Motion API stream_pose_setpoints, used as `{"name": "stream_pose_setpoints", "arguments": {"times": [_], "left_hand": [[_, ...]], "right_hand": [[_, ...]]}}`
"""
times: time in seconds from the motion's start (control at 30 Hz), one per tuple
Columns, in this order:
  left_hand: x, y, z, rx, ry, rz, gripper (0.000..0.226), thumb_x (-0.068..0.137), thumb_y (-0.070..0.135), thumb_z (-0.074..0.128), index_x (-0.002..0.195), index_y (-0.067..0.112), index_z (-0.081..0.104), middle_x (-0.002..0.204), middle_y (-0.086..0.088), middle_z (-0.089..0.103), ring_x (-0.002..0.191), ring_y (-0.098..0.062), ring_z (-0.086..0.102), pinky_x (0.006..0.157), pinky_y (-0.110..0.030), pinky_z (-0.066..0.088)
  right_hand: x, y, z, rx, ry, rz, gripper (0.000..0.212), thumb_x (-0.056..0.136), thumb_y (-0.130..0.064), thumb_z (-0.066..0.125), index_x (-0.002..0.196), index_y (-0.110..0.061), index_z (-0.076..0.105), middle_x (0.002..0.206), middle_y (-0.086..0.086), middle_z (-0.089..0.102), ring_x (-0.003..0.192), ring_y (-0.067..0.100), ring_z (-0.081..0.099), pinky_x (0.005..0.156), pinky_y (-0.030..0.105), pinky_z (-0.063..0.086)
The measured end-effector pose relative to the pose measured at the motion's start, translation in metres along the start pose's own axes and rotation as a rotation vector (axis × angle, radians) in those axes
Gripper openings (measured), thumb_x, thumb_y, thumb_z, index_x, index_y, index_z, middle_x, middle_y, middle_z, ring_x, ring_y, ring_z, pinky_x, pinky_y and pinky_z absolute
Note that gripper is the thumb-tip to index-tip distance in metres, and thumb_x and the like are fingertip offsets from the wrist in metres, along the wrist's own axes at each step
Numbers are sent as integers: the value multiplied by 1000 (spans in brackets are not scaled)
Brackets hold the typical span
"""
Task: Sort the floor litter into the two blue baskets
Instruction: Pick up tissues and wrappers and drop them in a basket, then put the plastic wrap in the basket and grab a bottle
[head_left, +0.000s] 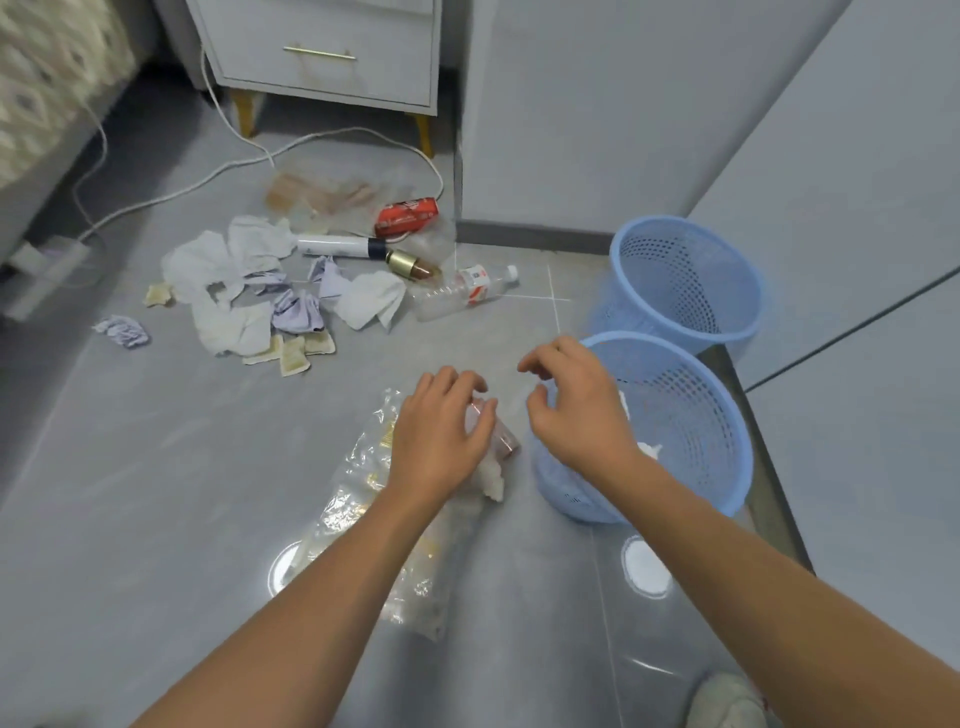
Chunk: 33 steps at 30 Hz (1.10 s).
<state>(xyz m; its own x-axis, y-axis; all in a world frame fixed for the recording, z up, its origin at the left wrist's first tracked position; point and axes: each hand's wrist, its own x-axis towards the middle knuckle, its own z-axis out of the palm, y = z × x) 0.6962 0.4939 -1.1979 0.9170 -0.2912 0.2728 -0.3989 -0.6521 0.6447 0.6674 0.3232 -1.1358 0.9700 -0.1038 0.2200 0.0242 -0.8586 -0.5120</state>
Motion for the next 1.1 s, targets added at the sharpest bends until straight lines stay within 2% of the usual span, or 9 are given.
{"name": "stream_pose_setpoints", "arguments": {"times": [0.1, 0.17, 0.37, 0.47, 0.57, 0.7, 0.83, 1.0, 1.1], "left_hand": [[-9, -45, 1, 21, -20, -137, 16, 95, 36, 60, 107, 25, 62, 97, 9, 58, 95, -20, 56, 72, -40, 49], [-13, -71, 7, 59, -57, -187, 19, 96, 38, 59, 110, 26, 61, 98, 8, 58, 97, -19, 56, 71, -39, 49], [-18, -115, 47, 137, -161, -215, 34, 92, 42, 57, 122, 26, 60, 108, 5, 56, 105, -23, 54, 75, -39, 50], [-17, -130, 66, 157, -249, -204, 54, 87, 56, 57, 135, 31, 53, 126, 6, 51, 116, -22, 48, 84, -38, 48], [-25, -138, 75, 231, -348, -207, 73, 80, 67, 56, 145, 37, 42, 144, 8, 42, 132, -20, 37, 99, -39, 40], [-48, -150, 67, 287, -374, -219, 77, 80, 66, 60, 149, 39, 38, 161, 5, 29, 148, -21, 23, 113, -41, 29], [-67, -184, 40, 306, -306, -236, 77, 79, 67, 61, 147, 37, 47, 157, 3, 39, 145, -24, 32, 110, -46, 35], [-69, -226, 3, 313, -213, -298, 76, 72, 69, 63, 138, 33, 53, 136, 3, 50, 127, -28, 45, 97, -49, 45], [-66, -228, -2, 301, -200, -315, 77, 69, 65, 72, 136, 31, 54, 116, 4, 49, 110, -27, 46, 88, -46, 45]], "right_hand": [[12, -28, 55, 74, -74, -32, 25, 81, -5, 57, 99, -21, 65, 95, -8, 53, 89, 14, 58, 76, 30, 47], [19, -32, 91, 75, -137, -7, 23, 82, -9, 58, 100, -22, 64, 96, -7, 54, 90, 16, 58, 76, 33, 49], [38, 5, 162, -49, -204, 170, 27, 85, -11, 55, 109, -19, 62, 111, 3, 56, 108, 27, 54, 85, 41, 50], [49, 25, 183, -165, -183, 231, 33, 88, -15, 55, 121, -20, 60, 121, 5, 55, 116, 30, 48, 90, 44, 49], [58, 36, 195, -203, -221, 272, 41, 88, -18, 55, 129, -21, 56, 126, 7, 52, 119, 32, 47, 93, 43, 48], [55, 46, 202, -208, -308, 272, 43, 88, -19, 55, 131, -20, 53, 127, 9, 50, 119, 34, 47, 95, 44, 48], [47, 52, 205, -207, -292, 260, 40, 90, -16, 55, 130, -20, 55, 124, 8, 52, 117, 32, 47, 91, 41, 47], [9, 38, 189, -247, -151, -31, 38, 77, -9, 60, 113, -18, 60, 111, 2, 52, 101, 28, 50, 76, 43, 48], [-44, 38, 180, -301, -297, -109, 39, 72, -12, 57, 110, -20, 55, 133, 0, 49, 103, 24, 48, 73, 40, 48]]}}
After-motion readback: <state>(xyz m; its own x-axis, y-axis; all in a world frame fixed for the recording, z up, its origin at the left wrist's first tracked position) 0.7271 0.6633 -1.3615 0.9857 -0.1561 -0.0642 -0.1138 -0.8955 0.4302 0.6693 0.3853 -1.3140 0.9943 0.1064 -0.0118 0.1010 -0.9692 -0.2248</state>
